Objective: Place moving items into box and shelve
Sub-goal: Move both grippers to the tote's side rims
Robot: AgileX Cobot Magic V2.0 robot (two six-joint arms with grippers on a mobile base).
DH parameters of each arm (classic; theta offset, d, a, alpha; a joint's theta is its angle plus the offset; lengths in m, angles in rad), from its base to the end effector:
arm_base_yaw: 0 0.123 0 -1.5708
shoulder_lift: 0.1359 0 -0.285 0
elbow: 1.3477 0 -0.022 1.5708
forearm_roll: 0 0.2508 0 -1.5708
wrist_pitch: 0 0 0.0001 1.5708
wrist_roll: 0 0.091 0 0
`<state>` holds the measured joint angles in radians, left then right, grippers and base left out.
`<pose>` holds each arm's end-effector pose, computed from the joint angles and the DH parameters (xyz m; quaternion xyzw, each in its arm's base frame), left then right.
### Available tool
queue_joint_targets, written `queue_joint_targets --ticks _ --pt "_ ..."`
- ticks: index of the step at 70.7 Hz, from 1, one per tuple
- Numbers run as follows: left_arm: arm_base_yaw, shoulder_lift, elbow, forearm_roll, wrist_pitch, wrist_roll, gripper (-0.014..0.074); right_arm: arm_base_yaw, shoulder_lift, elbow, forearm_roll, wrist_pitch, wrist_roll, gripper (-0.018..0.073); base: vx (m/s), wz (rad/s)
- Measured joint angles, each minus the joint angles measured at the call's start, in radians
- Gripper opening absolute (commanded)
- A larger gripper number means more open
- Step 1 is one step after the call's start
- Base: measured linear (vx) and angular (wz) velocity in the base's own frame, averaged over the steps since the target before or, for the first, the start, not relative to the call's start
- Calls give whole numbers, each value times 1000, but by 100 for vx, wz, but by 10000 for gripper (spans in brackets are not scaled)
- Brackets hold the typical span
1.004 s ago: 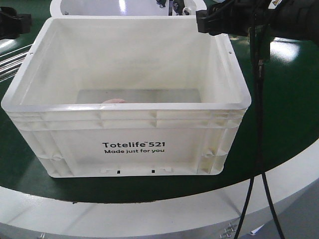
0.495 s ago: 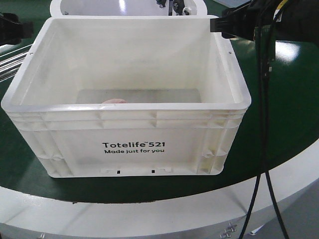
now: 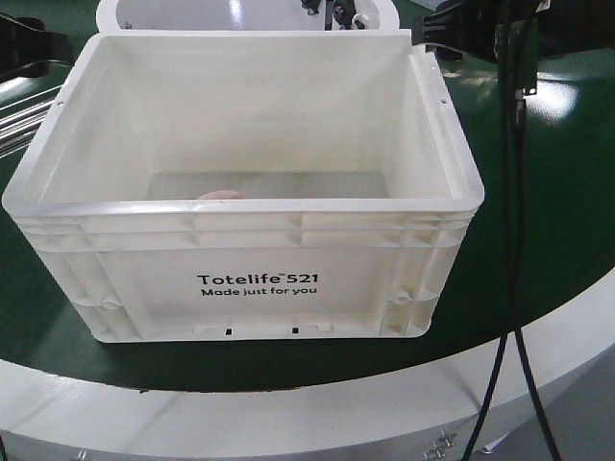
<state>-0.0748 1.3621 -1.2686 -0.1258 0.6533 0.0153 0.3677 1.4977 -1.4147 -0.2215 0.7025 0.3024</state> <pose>0.3007 -0.0295 0.3723 0.0124 0.8966 -0.0693 0.4373 0.3203 0.1095 0.3733 -0.0757 0.8988 0.0433 0.4296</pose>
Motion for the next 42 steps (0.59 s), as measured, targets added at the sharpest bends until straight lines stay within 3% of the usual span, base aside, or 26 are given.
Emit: queue_joint_targets --ticks 21,42 --pt "0 58 -1 -4 110 -15 571 0 49 0 154 87 -100 470 0 0" --pt "0 58 -4 -7 117 -15 571 0 63 0 192 154 -106 470 0 0"
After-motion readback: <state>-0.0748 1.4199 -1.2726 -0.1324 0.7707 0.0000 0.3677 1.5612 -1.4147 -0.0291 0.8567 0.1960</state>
